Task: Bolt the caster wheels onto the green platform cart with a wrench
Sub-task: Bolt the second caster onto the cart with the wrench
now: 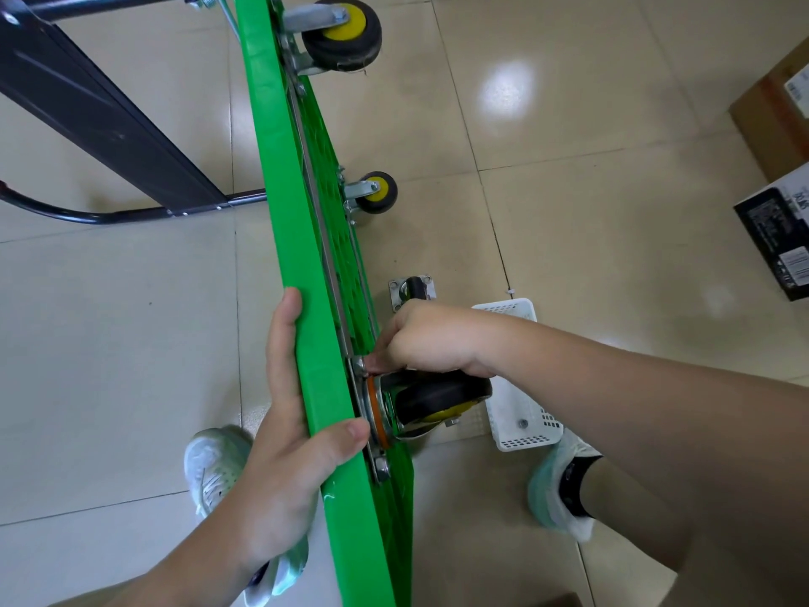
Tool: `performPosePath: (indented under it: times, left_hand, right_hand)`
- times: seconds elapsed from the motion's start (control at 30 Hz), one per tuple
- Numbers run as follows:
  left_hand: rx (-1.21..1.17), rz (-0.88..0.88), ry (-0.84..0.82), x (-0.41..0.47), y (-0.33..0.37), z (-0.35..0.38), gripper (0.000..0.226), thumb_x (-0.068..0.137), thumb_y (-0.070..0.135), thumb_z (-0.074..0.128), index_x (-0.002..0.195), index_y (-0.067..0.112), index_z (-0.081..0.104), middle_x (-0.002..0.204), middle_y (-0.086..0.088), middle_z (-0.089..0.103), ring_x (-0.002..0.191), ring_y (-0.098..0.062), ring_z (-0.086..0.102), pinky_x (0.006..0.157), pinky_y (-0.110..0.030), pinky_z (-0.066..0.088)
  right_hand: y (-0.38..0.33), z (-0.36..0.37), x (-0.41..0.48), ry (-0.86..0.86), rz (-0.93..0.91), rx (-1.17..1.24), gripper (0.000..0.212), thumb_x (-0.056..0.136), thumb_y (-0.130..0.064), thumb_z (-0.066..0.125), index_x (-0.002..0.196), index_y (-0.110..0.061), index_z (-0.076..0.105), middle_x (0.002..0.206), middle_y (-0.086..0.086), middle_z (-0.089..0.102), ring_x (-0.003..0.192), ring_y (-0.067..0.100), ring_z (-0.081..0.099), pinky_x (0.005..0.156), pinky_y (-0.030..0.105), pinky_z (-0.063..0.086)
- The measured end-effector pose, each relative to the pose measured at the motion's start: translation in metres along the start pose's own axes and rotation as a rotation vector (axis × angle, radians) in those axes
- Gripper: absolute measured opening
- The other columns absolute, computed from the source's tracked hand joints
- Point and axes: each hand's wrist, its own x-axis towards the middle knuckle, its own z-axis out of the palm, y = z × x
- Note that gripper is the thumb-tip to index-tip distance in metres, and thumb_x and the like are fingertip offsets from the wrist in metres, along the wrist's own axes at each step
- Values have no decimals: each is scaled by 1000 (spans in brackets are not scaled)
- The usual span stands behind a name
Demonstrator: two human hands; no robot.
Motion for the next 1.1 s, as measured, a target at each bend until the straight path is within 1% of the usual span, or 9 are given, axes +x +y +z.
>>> performPosePath:
  times: [0.1, 0.3, 0.4, 0.6, 0.7, 0.8, 0.9, 1.0, 1.1]
  left_hand:
    - [1, 14, -7, 0, 1, 0, 90, 74, 23, 67, 147, 61, 29, 148, 27, 53, 136, -9, 56, 98, -23, 53]
    - [-5, 8, -9, 0, 2, 1, 90, 75, 22, 67, 147, 62, 30, 147, 27, 54, 133, -9, 58, 96, -23, 54]
    - [2, 4, -6, 0, 2, 2, 92, 74, 23, 67, 146, 64, 29, 147, 26, 54, 133, -10, 58, 96, -23, 54]
    - [-2, -8, 0, 0, 1, 0, 93, 72, 25, 69, 146, 65, 30, 148, 24, 54, 136, -19, 57, 100, -30, 54]
    - [5, 0, 2, 0, 2, 1, 93, 72, 25, 68, 147, 63, 29, 147, 25, 55, 135, -14, 57, 99, -26, 53]
    - [-1, -1, 7, 0, 3, 2, 91, 71, 25, 68, 144, 65, 30, 146, 28, 55, 135, -8, 56, 97, -22, 52]
    - [-21, -13, 10, 0, 4, 2, 89, 70, 24, 69, 141, 65, 34, 143, 30, 56, 132, -6, 58, 95, -21, 53]
    - [-23, -19, 4, 0, 4, 3, 89, 71, 23, 69, 142, 66, 35, 145, 29, 55, 132, -8, 59, 95, -23, 55]
    - [-26, -27, 12, 0, 3, 2, 90, 70, 24, 70, 142, 66, 35, 145, 28, 56, 131, -10, 60, 93, -24, 56]
  right_hand:
    - [0, 3, 2, 22, 22, -61, 41, 89, -49, 67, 102, -11, 76, 101, 10, 73, 95, 29, 68, 92, 41, 55]
    - [0, 0, -2, 11, 2, -44, 34, 89, -54, 66, 103, -23, 72, 94, 0, 71, 90, 20, 66, 77, 31, 53]
    - [-1, -1, -3, 30, 0, -47, 36, 89, -53, 66, 95, -19, 75, 90, 4, 73, 87, 23, 68, 78, 33, 55]
    - [-3, -1, -2, 1, 29, 28, 40, 77, -39, 80, 102, -7, 75, 105, 15, 73, 100, 34, 69, 93, 50, 55]
    - [-5, 3, 2, 28, 47, 6, 29, 83, -35, 75, 95, -9, 75, 93, 13, 73, 85, 29, 68, 79, 36, 56]
    - [-7, 6, 2, 51, 51, -84, 26, 93, -32, 63, 90, -8, 72, 75, 9, 63, 66, 24, 56, 59, 27, 40]
    - [-6, 6, 2, 41, 57, -112, 35, 93, -44, 62, 90, -10, 71, 80, 7, 66, 73, 24, 61, 65, 30, 47]
    - [-2, 3, 3, 32, 44, -45, 36, 88, -50, 68, 105, -19, 72, 98, 3, 71, 92, 24, 66, 81, 34, 54]
    - [0, 0, 2, 35, -1, -5, 37, 86, -50, 71, 106, -20, 73, 99, 1, 71, 95, 24, 66, 79, 32, 52]
